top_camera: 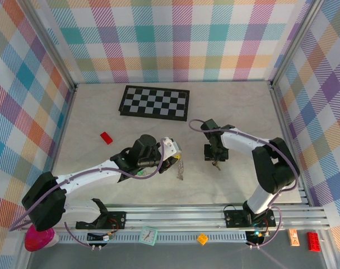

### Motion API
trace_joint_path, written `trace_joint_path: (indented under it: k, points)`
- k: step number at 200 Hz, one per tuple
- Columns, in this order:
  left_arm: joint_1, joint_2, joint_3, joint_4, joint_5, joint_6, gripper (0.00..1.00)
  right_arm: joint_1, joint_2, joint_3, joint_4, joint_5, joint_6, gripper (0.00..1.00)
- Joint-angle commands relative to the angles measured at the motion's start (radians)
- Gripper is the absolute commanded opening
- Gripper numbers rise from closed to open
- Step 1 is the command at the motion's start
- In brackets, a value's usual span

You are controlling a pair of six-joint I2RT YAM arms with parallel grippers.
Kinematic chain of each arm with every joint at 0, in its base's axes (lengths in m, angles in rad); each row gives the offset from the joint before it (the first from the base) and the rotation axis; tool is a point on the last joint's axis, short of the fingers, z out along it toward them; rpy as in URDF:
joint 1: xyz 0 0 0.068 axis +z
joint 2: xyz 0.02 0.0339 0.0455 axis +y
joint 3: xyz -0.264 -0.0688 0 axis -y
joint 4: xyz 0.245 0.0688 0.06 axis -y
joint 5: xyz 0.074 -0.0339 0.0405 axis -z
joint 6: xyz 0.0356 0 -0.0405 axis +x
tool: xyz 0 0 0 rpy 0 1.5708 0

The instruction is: Put the keys on the keyring

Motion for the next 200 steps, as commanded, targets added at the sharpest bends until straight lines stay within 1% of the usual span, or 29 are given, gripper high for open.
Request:
trace_joint_path:
  k: [1, 57, 67, 77, 106, 173, 200]
  points:
    - [0.006, -0.004, 0.037, 0.026, 0.022, 0.005, 0.00, 0.015, 0.022, 0.023, -0.048, 0.051, -0.003, 0.40]
    - [0.007, -0.007, 0.037, 0.026, 0.022, 0.005, 0.00, 0.032, 0.036, 0.039, -0.075, 0.120, -0.003, 0.30]
    - [0.007, -0.006, 0.037, 0.026, 0.022, 0.005, 0.00, 0.033, 0.037, 0.041, -0.077, 0.126, -0.002, 0.26]
    - [0.007, -0.005, 0.037, 0.026, 0.022, 0.006, 0.00, 0.034, 0.037, 0.042, -0.079, 0.129, -0.002, 0.24]
    - [0.006, -0.003, 0.037, 0.026, 0.022, 0.008, 0.00, 0.037, 0.040, 0.043, -0.085, 0.137, -0.003, 0.21]
    - [0.007, -0.002, 0.040, 0.023, 0.024, 0.006, 0.00, 0.041, 0.047, 0.047, -0.091, 0.145, -0.002, 0.19]
    - [0.008, -0.002, 0.040, 0.023, 0.024, 0.006, 0.00, 0.042, 0.043, 0.048, -0.093, 0.140, -0.006, 0.14]
